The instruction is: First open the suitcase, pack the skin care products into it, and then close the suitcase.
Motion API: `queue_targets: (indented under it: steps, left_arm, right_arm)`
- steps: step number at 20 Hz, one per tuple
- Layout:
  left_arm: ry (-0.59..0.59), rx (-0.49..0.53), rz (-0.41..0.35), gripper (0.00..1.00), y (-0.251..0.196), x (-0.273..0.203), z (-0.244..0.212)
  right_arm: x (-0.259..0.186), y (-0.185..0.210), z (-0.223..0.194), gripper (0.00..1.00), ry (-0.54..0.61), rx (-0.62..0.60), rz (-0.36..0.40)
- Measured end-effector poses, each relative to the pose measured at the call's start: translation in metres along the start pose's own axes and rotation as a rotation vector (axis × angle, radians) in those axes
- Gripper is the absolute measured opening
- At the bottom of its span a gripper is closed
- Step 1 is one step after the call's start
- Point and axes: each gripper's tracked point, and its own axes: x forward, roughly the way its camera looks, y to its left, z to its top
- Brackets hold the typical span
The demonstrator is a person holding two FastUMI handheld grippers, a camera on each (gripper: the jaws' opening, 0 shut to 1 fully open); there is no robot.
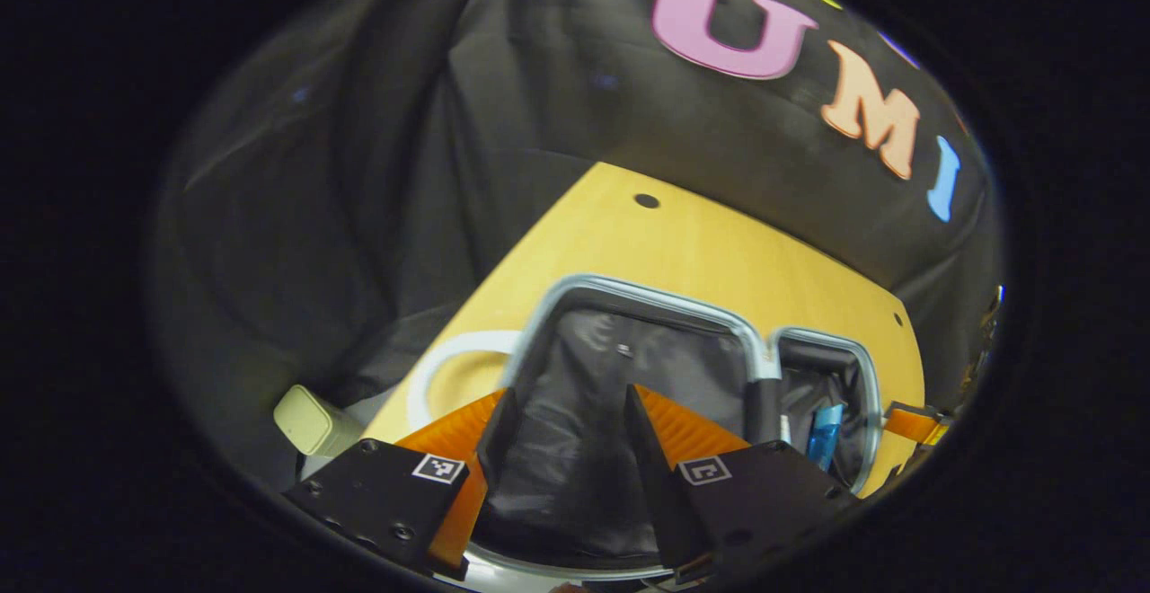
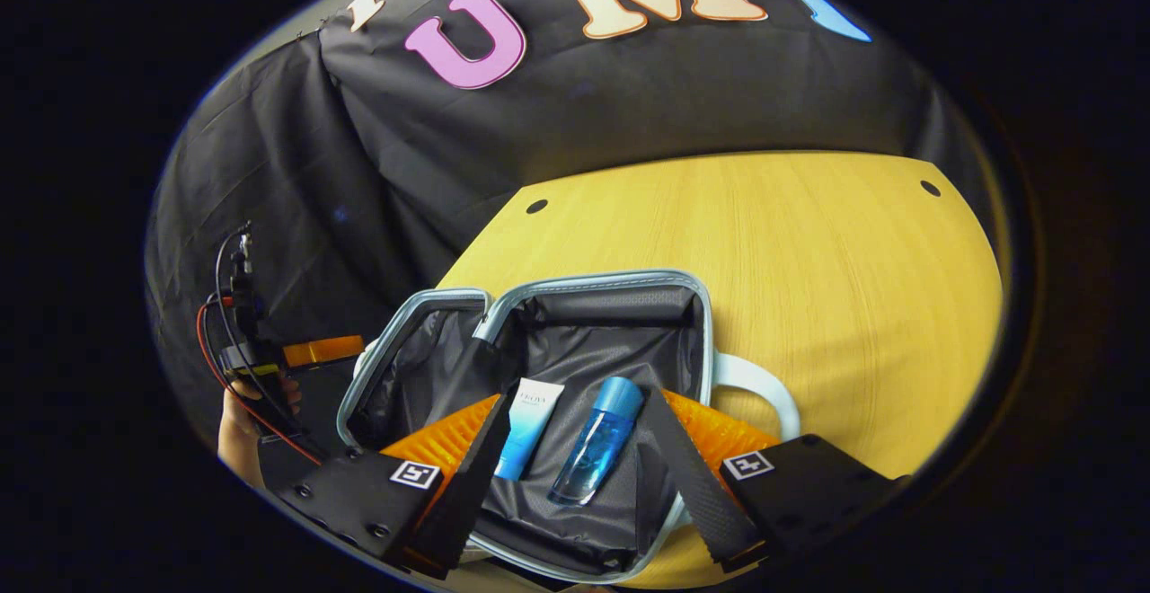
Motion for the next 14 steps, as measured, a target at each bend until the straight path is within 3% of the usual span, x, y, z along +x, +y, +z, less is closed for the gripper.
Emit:
queue_targets:
  steps: [1, 2, 7, 8, 10, 12, 13, 14]
  left_arm:
    - [0.001, -0.015, 0.023, 0.72, 0.017, 0.005, 0.001]
    - [0.003, -0.027, 0.044, 0.74, 0.032, 0.009, 0.003]
    - [0.079, -0.092, 0.098, 0.72, 0.082, 0.037, -0.013]
    - [0.106, -0.100, 0.088, 0.72, 0.083, 0.044, -0.020]
    - [0.181, -0.096, 0.050, 0.76, 0.080, 0.061, -0.040]
    - [0.230, -0.107, 0.010, 0.73, 0.081, 0.070, -0.047]
    - [0.273, -0.112, 0.017, 0.53, 0.082, 0.067, -0.054]
    - [0.291, -0.116, 0.039, 0.34, 0.086, 0.068, -0.055]
  right_arm:
    - [0.000, -0.001, 0.002, 0.98, -0.004, -0.003, -0.010]
    - [-0.001, -0.003, 0.003, 0.92, -0.009, -0.003, -0.020]
    - [-0.007, -0.010, 0.007, 0.98, -0.031, -0.013, -0.064]
    - [-0.009, -0.011, 0.007, 0.93, -0.034, -0.013, -0.068]
    - [-0.011, -0.012, 0.009, 0.93, -0.042, -0.014, -0.075]
    - [-0.015, -0.011, 0.014, 0.93, -0.055, -0.023, -0.068]
    - [-0.018, -0.011, 0.018, 0.98, -0.068, -0.031, -0.066]
    - [-0.021, -0.012, 0.020, 0.93, -0.080, -0.041, -0.063]
